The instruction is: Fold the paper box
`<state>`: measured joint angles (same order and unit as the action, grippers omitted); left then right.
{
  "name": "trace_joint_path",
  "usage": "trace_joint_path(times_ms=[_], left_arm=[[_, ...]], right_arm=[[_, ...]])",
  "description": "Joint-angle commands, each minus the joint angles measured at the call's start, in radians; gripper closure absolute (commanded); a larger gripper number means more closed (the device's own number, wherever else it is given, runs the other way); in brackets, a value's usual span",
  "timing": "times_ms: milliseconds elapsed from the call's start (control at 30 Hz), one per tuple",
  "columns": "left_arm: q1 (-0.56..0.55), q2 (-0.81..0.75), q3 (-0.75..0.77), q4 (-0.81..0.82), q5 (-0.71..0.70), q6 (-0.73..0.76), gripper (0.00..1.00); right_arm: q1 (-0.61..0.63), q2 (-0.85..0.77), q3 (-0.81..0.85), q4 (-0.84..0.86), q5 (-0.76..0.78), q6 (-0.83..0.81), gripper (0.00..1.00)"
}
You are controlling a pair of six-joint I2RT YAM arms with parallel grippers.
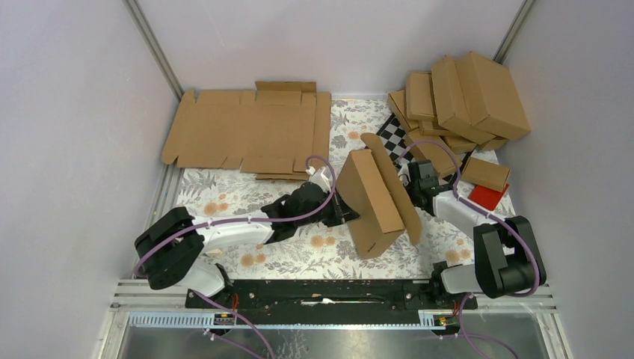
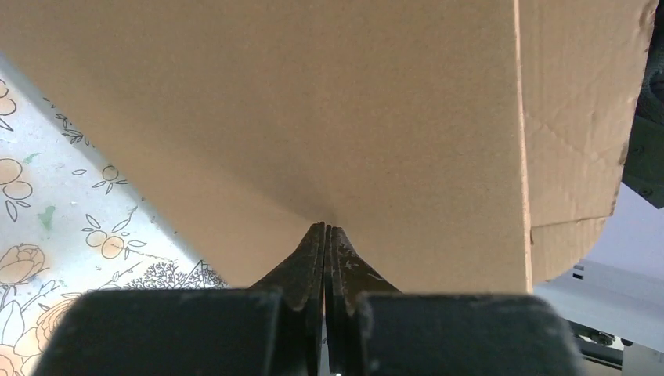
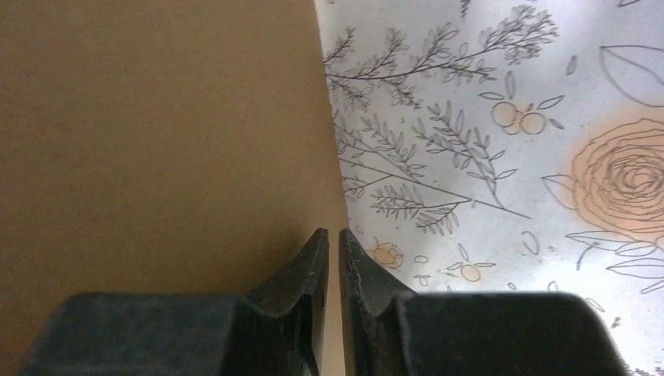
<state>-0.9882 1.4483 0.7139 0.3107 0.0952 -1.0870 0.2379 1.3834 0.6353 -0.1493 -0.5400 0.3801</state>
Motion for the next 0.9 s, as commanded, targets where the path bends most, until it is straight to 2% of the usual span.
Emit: trace_joint_path(times_ms=[0,167,367,500,567,833,867], left_arm=[[0.0,-0.011,0.01,0.091,0.009,0.031,1.0],[0.0,-0.014,-0.01,0.077,0.035,0.03,1.0],[0.002,-0.062,-0.035,0.073,0.079,0.059,1.0],[0.03,-0.135,-0.077,0.056,0.075,0.069,0.85],[0.057,-0.165,-0.106,0.075,0.096,0.06,0.81],[0.095,-0.173,-0.117,0.088,0.161,0.067,0.86],[0.096,-0.171,-0.113,0.085,0.166,0.073,0.86]], right_arm=[[0.037,-0.065,0.0,-0.026,-0.024,0.006,0.83],[0.108,-0.105,0.046,-0.116,0.052,-0.023,0.81],[0.113,-0.158,0.075,-0.185,0.118,-0.043,0.75],[0.111,-0.191,0.134,-0.277,0.191,-0.077,0.7],[0.108,-0.213,0.173,-0.315,0.204,-0.09,0.69],[0.098,-0.301,0.304,-0.405,0.21,-0.078,0.59],[0.098,-0.314,0.313,-0.41,0.202,-0.073,0.53]])
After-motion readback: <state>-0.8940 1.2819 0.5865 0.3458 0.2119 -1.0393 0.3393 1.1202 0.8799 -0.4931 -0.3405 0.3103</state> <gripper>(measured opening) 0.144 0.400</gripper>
